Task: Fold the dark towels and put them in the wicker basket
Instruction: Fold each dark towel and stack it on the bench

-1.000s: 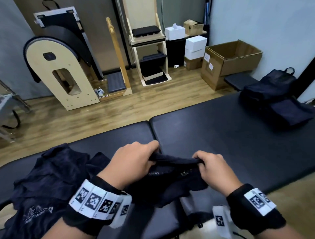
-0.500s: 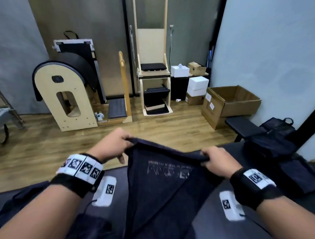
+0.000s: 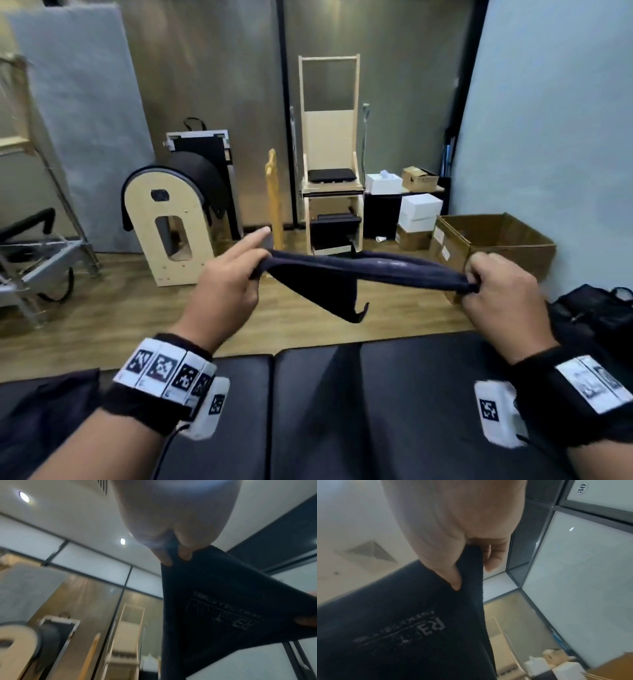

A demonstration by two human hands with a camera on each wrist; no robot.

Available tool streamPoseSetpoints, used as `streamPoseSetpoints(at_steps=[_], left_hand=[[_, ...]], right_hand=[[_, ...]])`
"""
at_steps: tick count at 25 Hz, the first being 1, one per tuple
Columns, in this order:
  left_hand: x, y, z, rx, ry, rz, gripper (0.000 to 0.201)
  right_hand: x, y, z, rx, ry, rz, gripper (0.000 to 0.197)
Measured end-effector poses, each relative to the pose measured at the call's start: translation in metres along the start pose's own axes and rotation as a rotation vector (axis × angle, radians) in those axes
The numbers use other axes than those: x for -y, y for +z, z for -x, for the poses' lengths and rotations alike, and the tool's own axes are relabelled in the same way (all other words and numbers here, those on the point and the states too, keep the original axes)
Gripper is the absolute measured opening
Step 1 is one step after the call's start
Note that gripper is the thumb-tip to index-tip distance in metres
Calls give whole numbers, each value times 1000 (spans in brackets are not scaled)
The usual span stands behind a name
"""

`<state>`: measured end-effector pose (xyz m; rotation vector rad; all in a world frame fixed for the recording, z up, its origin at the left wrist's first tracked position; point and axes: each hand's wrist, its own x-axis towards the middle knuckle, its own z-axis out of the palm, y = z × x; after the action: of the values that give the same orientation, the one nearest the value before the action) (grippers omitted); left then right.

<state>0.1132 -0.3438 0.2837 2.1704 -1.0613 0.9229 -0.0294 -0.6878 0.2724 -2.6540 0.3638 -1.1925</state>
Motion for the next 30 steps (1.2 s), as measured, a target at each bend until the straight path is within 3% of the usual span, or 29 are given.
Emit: streamPoseSetpoints(at_steps=[3, 6, 9, 11, 13, 16, 19, 22, 26, 30], left_hand=[[-54, 56, 86, 193, -126, 102, 25], [-104, 95, 160, 350, -392, 185, 30], [-143, 111, 211, 551, -696, 414, 24], [-163, 114, 229, 664, -864, 609, 11], [-174, 115, 234, 742, -916, 623, 18], [-178, 115, 229, 826, -882, 496, 19], [-179, 113, 226, 843, -835, 463, 8], [-166, 119, 221, 822, -854, 415, 9], [-138, 144, 208, 804, -843, 345, 20], [-117, 182, 189, 796, -806, 307, 17]], right_hand=[[-76, -1, 78, 344, -75, 109, 51], [-135, 3, 163, 655, -164, 139, 61], [-172, -3, 225, 794, -101, 79, 46], [-184, -18, 237, 990, -31, -17, 21], [-191, -35, 231, 1170, 1, -112, 26], [-190, -50, 217, 1370, 23, -145, 31], [-185, -46, 210, 1375, 121, -263, 25], [-180, -24, 209, 1247, 353, -450, 21], [-185, 16, 210, 1040, 558, -472, 22], [-191, 46, 202, 1075, 668, -493, 19]])
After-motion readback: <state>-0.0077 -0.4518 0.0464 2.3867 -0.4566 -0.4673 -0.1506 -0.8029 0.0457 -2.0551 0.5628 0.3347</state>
